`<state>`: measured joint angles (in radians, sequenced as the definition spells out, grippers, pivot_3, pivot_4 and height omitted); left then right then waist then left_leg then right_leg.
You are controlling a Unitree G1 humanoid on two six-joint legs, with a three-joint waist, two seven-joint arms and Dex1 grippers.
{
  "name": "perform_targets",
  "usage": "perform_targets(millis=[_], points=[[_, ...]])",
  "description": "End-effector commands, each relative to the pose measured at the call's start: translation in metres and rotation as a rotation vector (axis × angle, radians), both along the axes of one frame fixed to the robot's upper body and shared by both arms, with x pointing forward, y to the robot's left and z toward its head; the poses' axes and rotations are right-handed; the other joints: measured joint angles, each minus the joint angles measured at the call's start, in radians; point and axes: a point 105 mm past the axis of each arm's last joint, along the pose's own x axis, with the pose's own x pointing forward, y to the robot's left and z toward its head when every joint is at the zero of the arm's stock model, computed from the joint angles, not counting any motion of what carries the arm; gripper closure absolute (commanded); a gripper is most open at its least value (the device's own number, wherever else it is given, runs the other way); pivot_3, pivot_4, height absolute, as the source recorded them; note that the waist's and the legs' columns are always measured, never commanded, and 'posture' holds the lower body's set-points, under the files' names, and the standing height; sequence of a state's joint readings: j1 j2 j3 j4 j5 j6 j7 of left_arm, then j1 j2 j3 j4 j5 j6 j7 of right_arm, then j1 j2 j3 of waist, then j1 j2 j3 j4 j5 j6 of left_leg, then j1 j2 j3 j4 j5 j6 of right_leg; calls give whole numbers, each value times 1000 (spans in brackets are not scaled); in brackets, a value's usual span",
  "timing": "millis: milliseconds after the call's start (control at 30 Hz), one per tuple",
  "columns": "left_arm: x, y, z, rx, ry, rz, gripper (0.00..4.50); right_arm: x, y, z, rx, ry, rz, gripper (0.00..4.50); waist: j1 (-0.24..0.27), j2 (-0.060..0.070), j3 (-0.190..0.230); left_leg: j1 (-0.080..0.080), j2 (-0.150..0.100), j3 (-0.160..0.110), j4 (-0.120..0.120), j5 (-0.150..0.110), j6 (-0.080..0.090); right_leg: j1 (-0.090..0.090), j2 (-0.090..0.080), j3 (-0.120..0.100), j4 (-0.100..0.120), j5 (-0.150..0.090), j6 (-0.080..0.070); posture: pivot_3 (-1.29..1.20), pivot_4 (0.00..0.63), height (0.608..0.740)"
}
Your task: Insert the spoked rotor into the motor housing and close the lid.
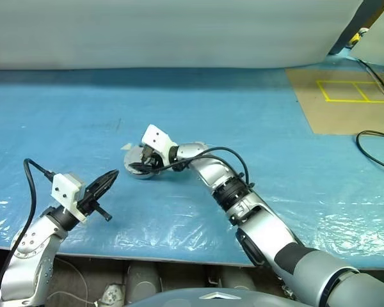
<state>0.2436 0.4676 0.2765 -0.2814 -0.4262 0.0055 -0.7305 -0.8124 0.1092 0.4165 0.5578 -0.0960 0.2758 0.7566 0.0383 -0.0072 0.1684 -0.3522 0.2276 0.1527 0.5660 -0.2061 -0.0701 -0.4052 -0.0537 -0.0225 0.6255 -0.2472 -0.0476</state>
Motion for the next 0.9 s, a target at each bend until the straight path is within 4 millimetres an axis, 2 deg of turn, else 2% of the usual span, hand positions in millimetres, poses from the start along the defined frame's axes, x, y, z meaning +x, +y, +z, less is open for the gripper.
perform_targets(millis=[33,133,233,367,467,667,900], points=[[0,1,4,7,-22,7,4500,-6,2,-1,-14,-11,2,1332,0,0,0,0,0,0,0,0,0,0,0,0,0,0,0,0,150,740],[2,1,5,6,-24,5,4500,-9,-4,-11,-27,8,-4,1332,0,0,0,1,0,0,0,0,0,1,0,0,0,0,0,0,150,740],[3,1,5,6,-26,6,4500,-3,-9,-7,-1,4,-27,1332,0,0,0,2,-1,0,0,0,0,1,0,0,0,0,0,0,150,740],[5,0,4,4,-24,2,4500,7,-10,28,99,-106,19,1332,3,0,0,1,-1,0,1,0,0,1,-1,0,0,0,-1,0,150,740],[6,-1,4,2,-25,0,4500,17,-13,34,90,-110,21,1332,2,0,0,1,-1,0,2,0,0,1,-1,0,0,0,-1,0,150,740],[7,0,3,2,-27,3,4500,24,-12,28,71,-82,25,1332,-1,0,0,1,0,0,2,0,0,1,-1,0,1,0,-1,0,150,740],[4,1,0,2,-20,9,4500,21,-6,15,85,-20,5,1332,0,0,0,-1,0,0,2,0,0,0,-1,0,1,0,-1,0,150,740]])
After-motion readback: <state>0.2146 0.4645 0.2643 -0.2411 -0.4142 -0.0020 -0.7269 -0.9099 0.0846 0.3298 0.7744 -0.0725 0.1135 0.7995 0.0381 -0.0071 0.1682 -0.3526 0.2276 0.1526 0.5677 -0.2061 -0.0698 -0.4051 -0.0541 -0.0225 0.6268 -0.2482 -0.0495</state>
